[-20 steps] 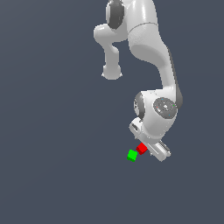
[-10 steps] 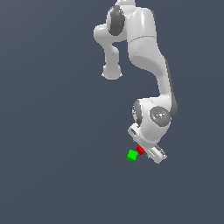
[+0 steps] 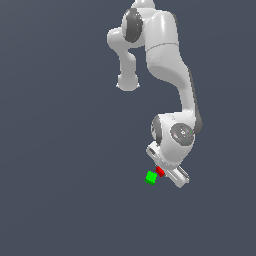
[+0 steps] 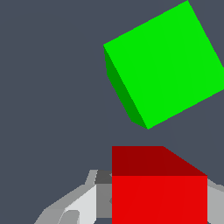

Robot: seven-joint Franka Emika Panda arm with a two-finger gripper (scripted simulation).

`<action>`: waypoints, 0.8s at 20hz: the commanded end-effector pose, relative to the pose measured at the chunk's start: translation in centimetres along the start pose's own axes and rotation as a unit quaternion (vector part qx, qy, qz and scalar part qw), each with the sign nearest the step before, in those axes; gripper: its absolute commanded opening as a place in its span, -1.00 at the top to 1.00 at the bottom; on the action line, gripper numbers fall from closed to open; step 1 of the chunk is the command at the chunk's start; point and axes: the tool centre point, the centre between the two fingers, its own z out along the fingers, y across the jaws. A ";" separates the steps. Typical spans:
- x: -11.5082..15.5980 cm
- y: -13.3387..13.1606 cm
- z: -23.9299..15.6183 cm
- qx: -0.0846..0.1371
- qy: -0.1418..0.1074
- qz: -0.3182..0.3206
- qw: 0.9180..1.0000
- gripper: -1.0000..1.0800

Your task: Stack the red cube on top of the green cube.

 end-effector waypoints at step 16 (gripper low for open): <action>-0.1 0.1 -3.4 0.000 0.000 0.000 1.000 1.00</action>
